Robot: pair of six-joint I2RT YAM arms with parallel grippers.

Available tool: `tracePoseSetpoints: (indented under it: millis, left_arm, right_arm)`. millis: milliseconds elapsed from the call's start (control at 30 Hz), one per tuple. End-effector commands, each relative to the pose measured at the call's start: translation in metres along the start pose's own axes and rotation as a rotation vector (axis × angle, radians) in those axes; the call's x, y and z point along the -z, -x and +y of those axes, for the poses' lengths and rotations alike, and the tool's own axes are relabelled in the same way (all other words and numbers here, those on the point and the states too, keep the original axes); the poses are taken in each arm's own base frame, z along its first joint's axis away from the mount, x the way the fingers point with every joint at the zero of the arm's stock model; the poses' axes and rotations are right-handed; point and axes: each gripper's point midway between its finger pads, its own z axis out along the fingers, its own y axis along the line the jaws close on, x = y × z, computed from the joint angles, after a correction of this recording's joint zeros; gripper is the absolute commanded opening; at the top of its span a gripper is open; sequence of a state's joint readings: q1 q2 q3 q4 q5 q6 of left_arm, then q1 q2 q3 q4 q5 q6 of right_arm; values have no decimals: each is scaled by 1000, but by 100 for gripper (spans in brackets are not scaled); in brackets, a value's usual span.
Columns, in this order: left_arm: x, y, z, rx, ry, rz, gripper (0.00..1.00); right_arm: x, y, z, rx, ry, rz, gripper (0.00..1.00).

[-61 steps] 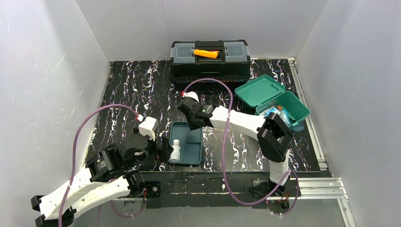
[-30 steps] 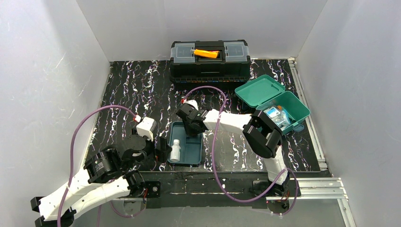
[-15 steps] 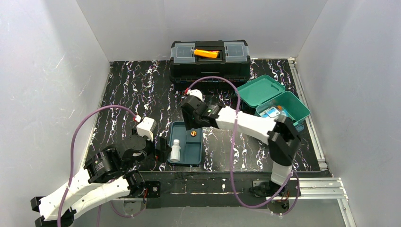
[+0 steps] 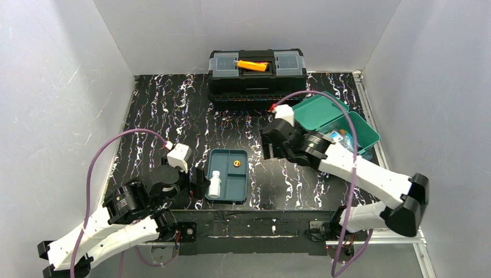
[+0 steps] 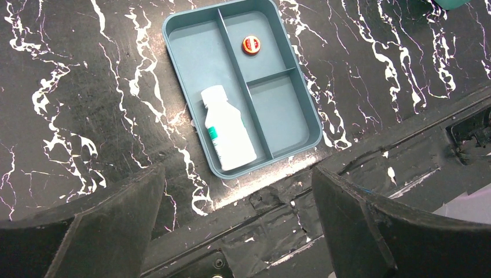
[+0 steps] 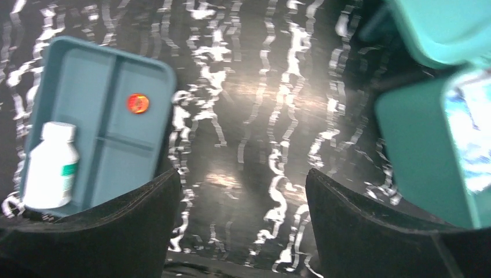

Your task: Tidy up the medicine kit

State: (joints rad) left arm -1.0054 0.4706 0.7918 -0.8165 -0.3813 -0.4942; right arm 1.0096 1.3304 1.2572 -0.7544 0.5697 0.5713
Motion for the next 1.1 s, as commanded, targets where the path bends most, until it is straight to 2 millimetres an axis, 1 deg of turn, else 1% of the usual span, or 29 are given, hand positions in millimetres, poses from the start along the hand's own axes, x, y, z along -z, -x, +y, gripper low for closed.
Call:
tracePoseSetpoints:
  millis: [0, 100, 233, 367, 567, 700, 833, 967, 1067]
  left_arm:
    - [1, 3, 0, -5, 5, -7, 98]
    - [1, 3, 2, 2, 16, -9, 98]
    - [0, 3, 2, -4, 14, -8, 98]
    - [0, 3, 1, -8, 16, 0, 98]
    - [1, 3, 2, -5, 13, -5, 98]
    - [1, 3, 1, -6, 10, -8, 98]
    - [0, 3, 1, -9, 9, -4, 98]
    - [0, 3, 1, -9, 7, -4, 98]
    - [0, 3, 0, -11, 7, -4, 98]
  right_arm:
    - [17, -2, -73, -33, -141, -31, 85]
    - [21, -2, -105, -118, -131, -24, 85]
    - [22, 1, -138, -160, -175, -35, 85]
    - [15, -1, -155, -162, -209, 3, 85]
    - [-6, -4, -173, -145, -215, 63, 84]
    - [-21, -6, -178, -144, -178, 85, 81]
    - [-35, -21, -184, -156, -170, 148, 79]
    - [-48, -32, -181, -155, -130, 191, 73]
    - [-55, -40, -180, -154, -122, 226, 65]
